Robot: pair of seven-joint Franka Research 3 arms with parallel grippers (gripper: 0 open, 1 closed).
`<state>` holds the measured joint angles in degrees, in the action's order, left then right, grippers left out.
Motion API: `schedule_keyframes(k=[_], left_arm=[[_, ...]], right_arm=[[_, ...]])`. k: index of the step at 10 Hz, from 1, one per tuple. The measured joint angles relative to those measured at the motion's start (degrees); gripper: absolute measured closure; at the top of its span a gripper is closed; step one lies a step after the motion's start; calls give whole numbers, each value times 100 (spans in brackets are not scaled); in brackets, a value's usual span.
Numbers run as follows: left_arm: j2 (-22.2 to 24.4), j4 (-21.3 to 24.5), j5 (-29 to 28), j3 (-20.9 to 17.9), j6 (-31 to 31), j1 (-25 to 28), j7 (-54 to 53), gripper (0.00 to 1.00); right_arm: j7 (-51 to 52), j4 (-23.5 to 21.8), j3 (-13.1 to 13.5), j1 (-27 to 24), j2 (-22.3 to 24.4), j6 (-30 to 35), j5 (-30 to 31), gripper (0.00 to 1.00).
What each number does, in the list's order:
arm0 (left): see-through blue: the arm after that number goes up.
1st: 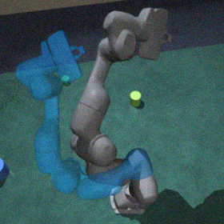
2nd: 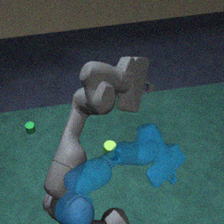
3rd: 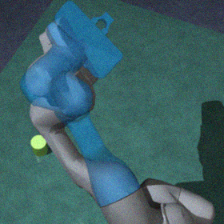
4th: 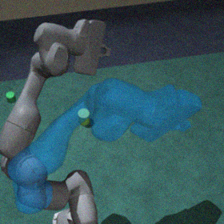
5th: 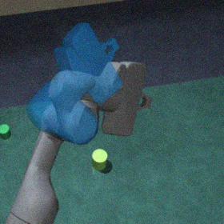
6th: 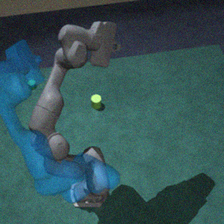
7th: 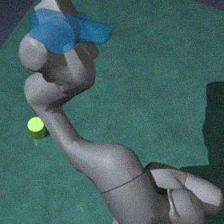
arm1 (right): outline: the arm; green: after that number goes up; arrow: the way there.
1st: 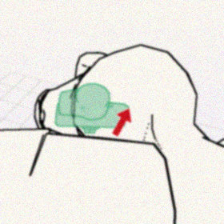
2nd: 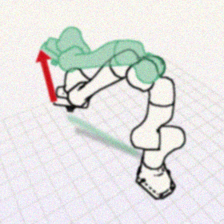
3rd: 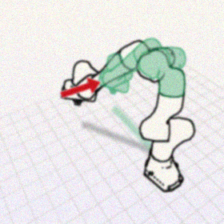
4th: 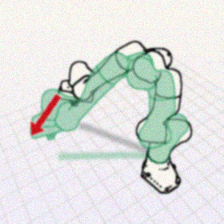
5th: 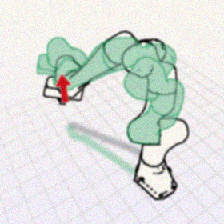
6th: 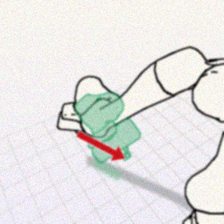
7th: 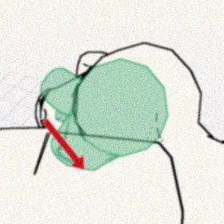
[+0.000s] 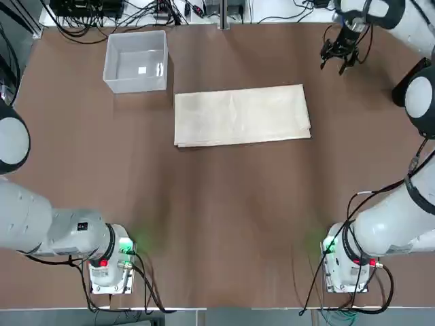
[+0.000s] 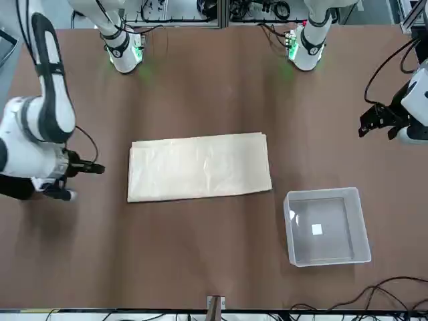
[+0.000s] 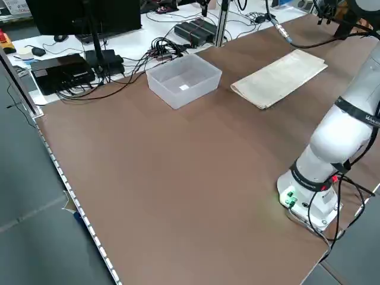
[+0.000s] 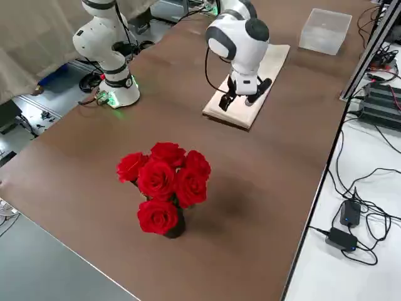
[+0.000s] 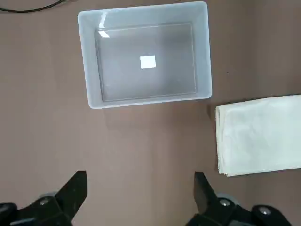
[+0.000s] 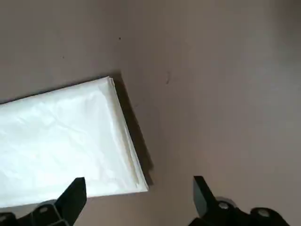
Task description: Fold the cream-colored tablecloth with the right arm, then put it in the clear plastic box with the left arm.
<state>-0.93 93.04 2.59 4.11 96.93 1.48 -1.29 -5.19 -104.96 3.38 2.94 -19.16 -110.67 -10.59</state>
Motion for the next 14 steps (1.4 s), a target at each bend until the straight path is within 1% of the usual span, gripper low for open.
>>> schedule_keyframes(k=[2,3,5,9,11,12,14], left_arm=[[-40,1,0,-5,0,5,0,0],[-66,0,0,-8,0,6,0,0],[-82,-4,0,-14,0,6,0,0],[-82,-29,0,-26,0,7,0,0],[-82,-31,0,-26,0,7,0,0],[-82,-33,0,-27,0,7,0,0],[-82,-40,0,-27,0,7,0,0]], right_arm=[[0,-258,-103,54,-274,-455,-12,0],[0,-280,-145,68,-459,-651,-13,0],[0,-282,-203,78,-723,-838,-17,0],[1,-330,-308,89,-933,-1327,-319,0],[0,-415,-442,103,-1141,-1730,-359,0],[0,-422,-466,113,-1263,-1846,-365,0],[29,-445,-471,121,-1386,-1879,-366,0]])
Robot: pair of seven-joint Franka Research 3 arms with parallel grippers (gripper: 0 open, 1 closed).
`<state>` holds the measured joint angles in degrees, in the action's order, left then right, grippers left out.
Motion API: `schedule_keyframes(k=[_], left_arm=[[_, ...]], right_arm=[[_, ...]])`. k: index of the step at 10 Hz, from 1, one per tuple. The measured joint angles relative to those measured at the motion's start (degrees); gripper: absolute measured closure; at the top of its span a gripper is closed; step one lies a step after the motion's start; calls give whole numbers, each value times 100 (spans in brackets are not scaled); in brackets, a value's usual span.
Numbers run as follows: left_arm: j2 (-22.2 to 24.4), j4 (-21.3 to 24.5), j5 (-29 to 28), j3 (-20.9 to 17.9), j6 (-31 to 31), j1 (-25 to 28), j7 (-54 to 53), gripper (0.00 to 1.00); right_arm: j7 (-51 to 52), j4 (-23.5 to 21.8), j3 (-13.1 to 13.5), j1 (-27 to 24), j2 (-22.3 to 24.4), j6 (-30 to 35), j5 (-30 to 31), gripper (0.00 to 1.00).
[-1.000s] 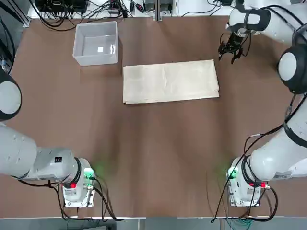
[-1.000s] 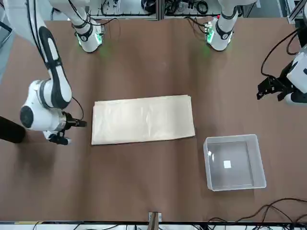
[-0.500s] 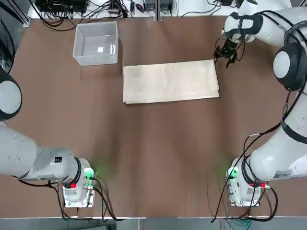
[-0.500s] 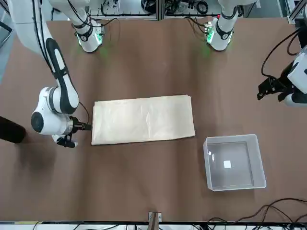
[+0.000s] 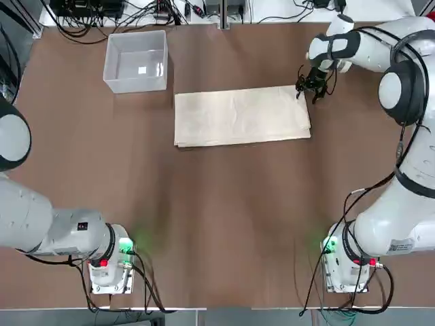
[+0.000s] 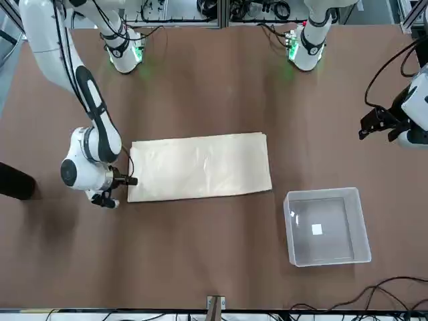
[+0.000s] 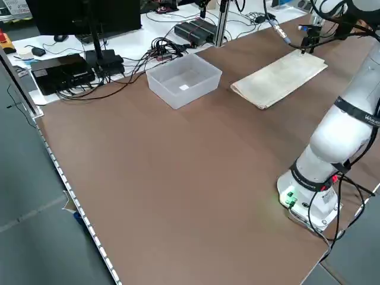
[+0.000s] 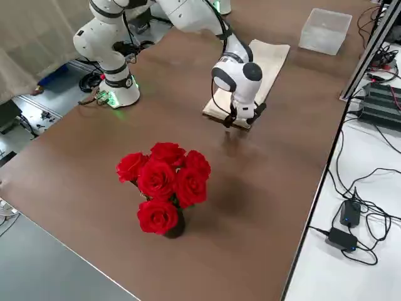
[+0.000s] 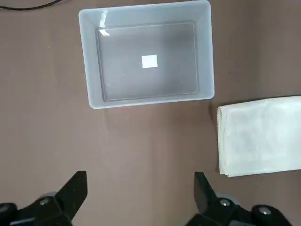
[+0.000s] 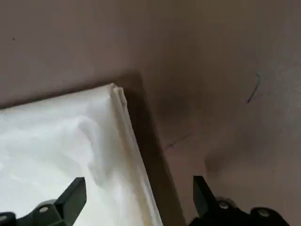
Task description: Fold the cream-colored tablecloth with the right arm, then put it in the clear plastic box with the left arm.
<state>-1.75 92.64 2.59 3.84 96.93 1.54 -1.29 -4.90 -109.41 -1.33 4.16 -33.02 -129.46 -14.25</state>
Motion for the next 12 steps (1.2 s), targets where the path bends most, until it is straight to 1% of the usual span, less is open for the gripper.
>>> schedule_keyframes(k=[3,6,9,12], left_arm=[[0,-3,0,0,0,0,0,0],[0,-4,0,-1,0,0,-1,0],[-3,-4,-268,13,16,-9,-14,0],[-4,-4,-292,26,20,-9,-22,0]], right_arm=[[193,-192,0,0,-13,-1,0,0],[220,-209,-3,3,-11,-10,0,0],[228,-234,-11,23,-11,-26,0,0],[230,-271,-93,54,-11,-57,1,3]])
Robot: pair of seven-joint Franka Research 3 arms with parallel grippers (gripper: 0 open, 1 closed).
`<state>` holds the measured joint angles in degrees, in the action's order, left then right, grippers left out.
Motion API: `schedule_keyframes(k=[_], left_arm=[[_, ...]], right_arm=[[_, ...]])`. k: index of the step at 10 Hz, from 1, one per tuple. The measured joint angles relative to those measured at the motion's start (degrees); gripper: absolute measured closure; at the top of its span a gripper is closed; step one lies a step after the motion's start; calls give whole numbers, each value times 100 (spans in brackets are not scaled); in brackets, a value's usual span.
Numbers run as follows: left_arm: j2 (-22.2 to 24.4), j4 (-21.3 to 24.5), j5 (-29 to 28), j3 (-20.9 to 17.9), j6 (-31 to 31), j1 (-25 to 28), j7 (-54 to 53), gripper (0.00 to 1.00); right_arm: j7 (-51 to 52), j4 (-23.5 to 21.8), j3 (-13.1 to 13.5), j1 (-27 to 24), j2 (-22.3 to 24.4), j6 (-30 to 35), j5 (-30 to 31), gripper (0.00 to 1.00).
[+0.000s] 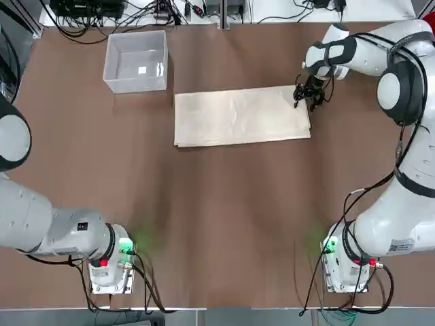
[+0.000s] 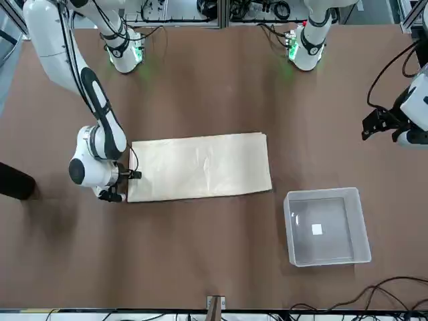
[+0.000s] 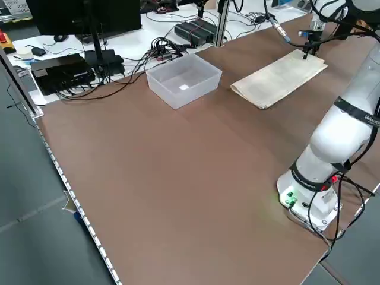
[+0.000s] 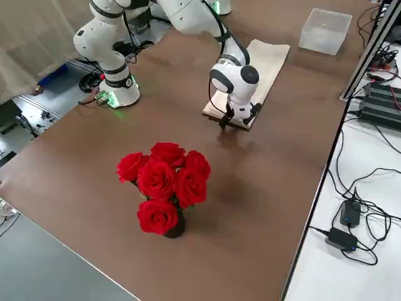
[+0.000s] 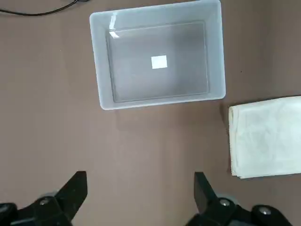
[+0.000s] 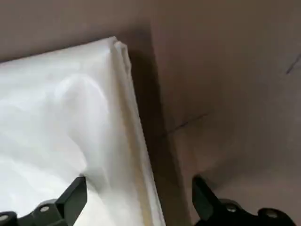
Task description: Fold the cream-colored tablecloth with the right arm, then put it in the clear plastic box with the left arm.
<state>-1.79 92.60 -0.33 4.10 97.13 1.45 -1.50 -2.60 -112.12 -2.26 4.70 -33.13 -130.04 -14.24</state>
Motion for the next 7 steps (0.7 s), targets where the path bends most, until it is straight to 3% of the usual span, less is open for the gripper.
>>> schedule_keyframes(k=[3,5,7], left_arm=[[-4,0,0,4,0,-1,0,0],[-4,0,0,5,0,-2,0,0],[-4,0,0,5,0,0,0,0]], right_arm=[[-2,-47,-71,11,-2,-125,-30,6],[-2,-93,-88,20,-2,-229,-63,17],[-3,-75,-173,37,17,-256,-180,49]])
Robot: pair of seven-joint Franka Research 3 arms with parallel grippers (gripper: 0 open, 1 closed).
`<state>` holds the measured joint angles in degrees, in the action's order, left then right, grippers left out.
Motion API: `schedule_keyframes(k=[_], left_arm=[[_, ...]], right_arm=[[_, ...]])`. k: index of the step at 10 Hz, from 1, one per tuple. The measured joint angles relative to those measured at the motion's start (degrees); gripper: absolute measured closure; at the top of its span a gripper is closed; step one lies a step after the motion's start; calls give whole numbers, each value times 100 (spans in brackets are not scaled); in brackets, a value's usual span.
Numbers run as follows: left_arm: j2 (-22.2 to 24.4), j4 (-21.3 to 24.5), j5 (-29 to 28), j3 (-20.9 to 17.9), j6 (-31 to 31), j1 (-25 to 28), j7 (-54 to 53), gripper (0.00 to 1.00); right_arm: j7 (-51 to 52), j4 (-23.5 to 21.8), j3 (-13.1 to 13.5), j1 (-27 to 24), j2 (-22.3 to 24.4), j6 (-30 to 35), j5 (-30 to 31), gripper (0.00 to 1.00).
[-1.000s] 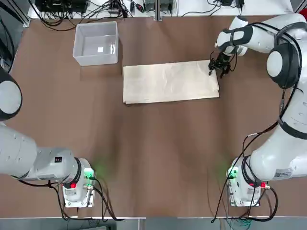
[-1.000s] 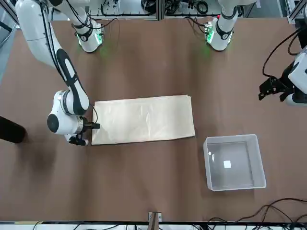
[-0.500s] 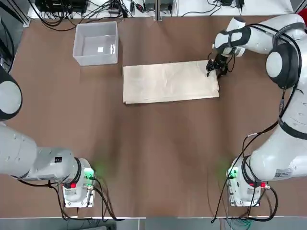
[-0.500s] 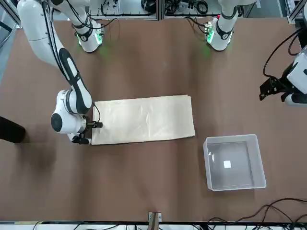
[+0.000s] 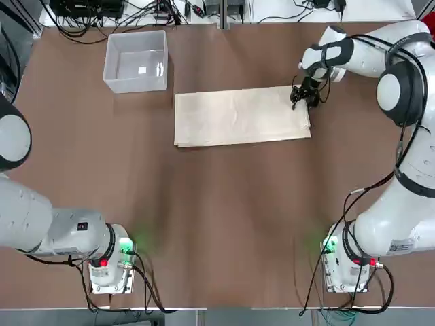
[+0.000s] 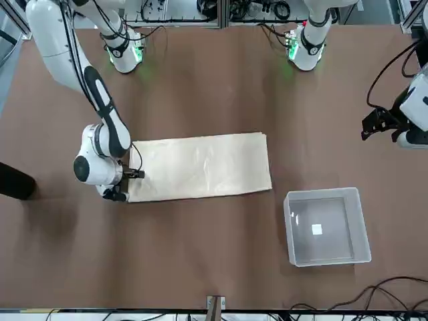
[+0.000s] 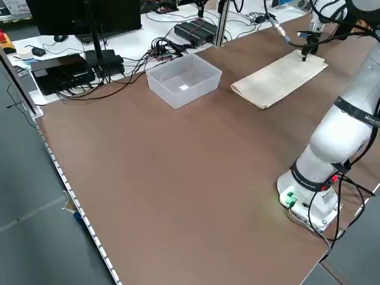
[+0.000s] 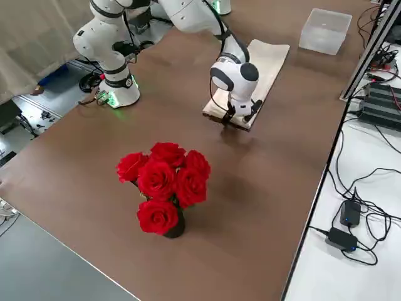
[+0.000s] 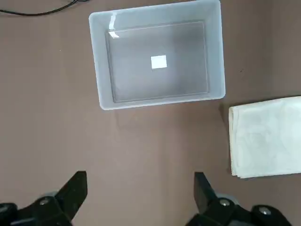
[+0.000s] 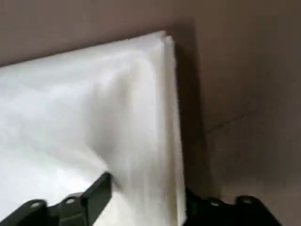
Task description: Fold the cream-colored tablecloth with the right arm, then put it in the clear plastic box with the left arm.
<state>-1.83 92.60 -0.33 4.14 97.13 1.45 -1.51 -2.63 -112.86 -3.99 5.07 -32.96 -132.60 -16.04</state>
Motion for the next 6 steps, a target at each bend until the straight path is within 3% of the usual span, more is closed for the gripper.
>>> schedule_keyframes(k=[3,6], left_arm=[[-2,0,0,-1,0,2,0,0],[-24,-4,0,-2,0,3,0,0]], right_arm=[[-7,-20,8,6,-8,-47,-332,67],[-9,-23,7,7,-12,-84,-399,78]])
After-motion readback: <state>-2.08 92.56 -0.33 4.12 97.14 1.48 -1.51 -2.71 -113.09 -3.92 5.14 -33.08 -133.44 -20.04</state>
